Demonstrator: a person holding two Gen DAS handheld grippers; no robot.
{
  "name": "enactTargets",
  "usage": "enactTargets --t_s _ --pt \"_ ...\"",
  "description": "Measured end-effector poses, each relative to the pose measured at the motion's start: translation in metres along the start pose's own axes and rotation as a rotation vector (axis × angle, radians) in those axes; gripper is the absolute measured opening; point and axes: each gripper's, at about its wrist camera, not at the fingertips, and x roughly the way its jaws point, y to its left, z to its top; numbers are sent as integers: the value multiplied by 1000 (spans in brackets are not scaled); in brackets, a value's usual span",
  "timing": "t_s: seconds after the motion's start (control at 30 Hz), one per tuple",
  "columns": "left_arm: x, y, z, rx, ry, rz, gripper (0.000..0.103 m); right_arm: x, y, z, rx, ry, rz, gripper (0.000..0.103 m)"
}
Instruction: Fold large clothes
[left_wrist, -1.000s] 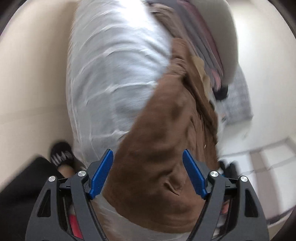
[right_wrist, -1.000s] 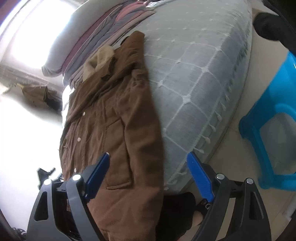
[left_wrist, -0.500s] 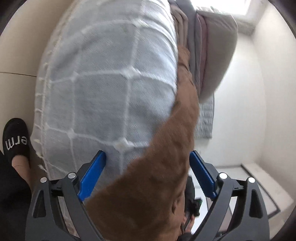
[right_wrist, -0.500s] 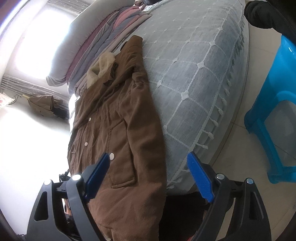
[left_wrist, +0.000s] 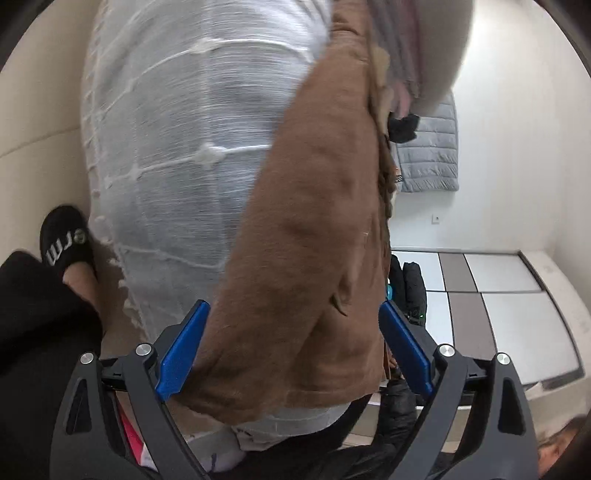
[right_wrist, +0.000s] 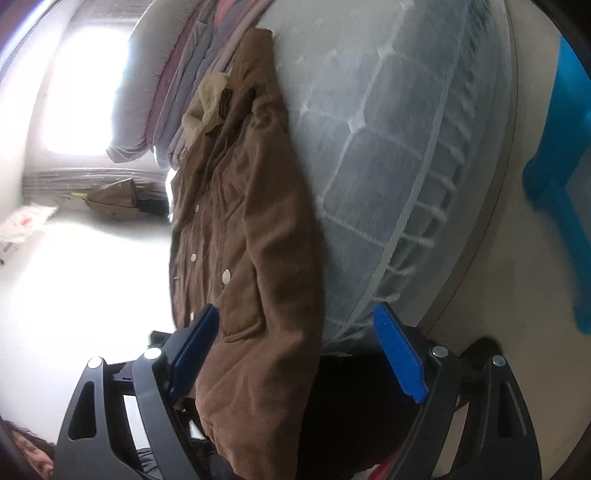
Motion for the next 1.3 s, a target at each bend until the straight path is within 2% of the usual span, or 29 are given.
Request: enactTargets --t_s 0.07,0.17,0.27,0.37,0.4,0.43,0.47,0.5,0.53,0.6,0.73,0.93,1.07,1.3 --pt "4 -1 1 -3 12 48 88 10 -8 0 29 50 66 83" --pt "13 1 3 20 48 118 88 27 -8 -2 21 122 100 85" --pt "25 3 0 0 66 94 88 43 -1 -7 0 176 140 85" --pt "24 1 2 31 68 66 84 54 21 -18 -100 211 151 84" --pt "23 0 1 35 64 73 70 55 30 -22 -133 211 142 66" --pt "21 -2 -1 29 61 82 58 56 38 -25 -155 202 99 54" --pt "17 -2 -1 25 55 81 52 55 43 -25 -164 187 69 38" --pt "15 -2 -2 29 47 90 33 52 48 -25 -171 164 44 22" --pt "11 -3 -4 37 38 106 20 47 57 -27 -178 135 18 20" --pt "0 -14 -8 63 -4 130 11 38 74 -33 -192 89 17 13" --pt "-18 -55 -18 154 -76 167 7 23 115 -45 -219 -8 77 12" --pt "-51 -119 -28 265 -170 91 6 4 147 -45 -207 -142 262 10" --pt "-65 -151 -37 314 -184 52 6 -7 162 -56 -220 -188 336 10" --pt "-102 -184 -61 373 -219 -9 6 -26 175 -79 -247 -200 402 11"
